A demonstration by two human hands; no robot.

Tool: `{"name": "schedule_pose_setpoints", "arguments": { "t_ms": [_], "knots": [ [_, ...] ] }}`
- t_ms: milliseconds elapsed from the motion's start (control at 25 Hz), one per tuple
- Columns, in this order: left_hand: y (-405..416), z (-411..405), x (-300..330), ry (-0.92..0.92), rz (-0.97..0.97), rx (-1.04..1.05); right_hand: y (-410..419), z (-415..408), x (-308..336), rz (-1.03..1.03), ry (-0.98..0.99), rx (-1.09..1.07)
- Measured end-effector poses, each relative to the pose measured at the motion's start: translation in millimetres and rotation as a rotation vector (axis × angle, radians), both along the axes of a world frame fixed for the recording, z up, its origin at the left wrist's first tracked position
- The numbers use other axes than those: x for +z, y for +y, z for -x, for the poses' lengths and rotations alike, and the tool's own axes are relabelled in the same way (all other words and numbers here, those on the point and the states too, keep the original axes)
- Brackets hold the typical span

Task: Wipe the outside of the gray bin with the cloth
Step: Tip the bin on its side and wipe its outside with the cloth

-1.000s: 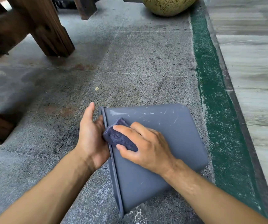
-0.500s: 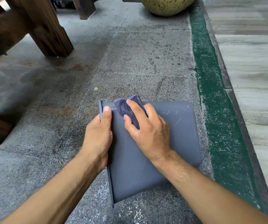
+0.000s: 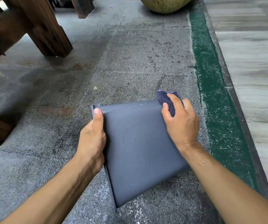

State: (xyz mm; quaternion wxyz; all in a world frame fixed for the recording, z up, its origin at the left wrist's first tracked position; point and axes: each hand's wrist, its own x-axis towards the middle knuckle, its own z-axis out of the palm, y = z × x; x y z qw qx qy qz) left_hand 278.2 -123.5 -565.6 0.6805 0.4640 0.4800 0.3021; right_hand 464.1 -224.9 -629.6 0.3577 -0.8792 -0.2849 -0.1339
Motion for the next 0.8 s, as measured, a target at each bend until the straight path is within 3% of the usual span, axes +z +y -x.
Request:
{"name": "schedule_pose_setpoints", "arguments": {
  "t_ms": [320,520,680,800],
  "knots": [
    [2.8,-1.6,-2.4,0.023,-0.021,0.0,-19.9,-34.7,-6.2,0.032,0.132,-0.129],
    [-1.6,1.9,2.9,0.023,-0.039,-0.005,-43.1,-60.2,-9.8,0.158,0.214,-0.175],
    [-8.0,-0.7,10.0,0.012,-0.152,-0.033,-56.2,-65.8,0.3,-0.058,0.244,-0.238],
    [-18.5,-6.7,17.4,-0.024,-0.246,-0.056,-45.4,-54.9,24.6,-0.258,0.248,-0.146]
  ]
}}
